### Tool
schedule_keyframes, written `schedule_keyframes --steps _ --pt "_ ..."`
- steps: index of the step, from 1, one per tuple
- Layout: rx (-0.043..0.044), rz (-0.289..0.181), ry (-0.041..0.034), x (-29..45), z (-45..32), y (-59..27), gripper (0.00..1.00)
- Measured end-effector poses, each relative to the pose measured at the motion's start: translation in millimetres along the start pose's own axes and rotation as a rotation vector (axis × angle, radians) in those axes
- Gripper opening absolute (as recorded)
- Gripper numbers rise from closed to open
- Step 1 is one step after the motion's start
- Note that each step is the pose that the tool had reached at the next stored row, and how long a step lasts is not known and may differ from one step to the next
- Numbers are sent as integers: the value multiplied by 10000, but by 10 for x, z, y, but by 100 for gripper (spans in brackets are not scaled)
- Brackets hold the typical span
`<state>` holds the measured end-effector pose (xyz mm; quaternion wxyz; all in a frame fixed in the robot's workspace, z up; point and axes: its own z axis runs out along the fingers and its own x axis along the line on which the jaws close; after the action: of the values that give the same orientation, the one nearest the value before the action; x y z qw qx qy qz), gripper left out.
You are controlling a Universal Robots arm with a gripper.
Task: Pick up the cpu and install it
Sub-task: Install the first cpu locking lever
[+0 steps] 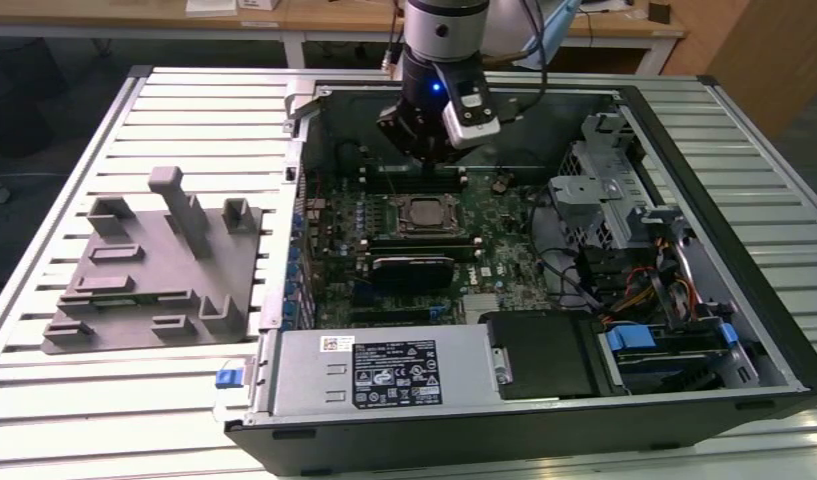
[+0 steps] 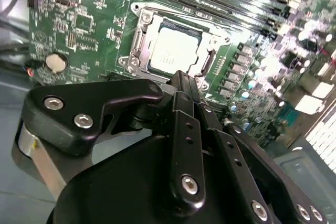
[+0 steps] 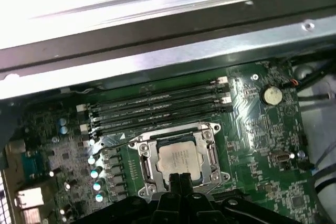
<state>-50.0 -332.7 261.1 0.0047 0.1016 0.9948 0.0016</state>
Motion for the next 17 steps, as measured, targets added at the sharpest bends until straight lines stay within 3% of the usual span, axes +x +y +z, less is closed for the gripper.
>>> schedule_keyframes --steps 4,11,17 --pt "-6 -479 1 22 5 -5 12" --pt "-7 -490 -8 261 5 -54 12" --pt "-8 -524 -8 422 8 -87 12"
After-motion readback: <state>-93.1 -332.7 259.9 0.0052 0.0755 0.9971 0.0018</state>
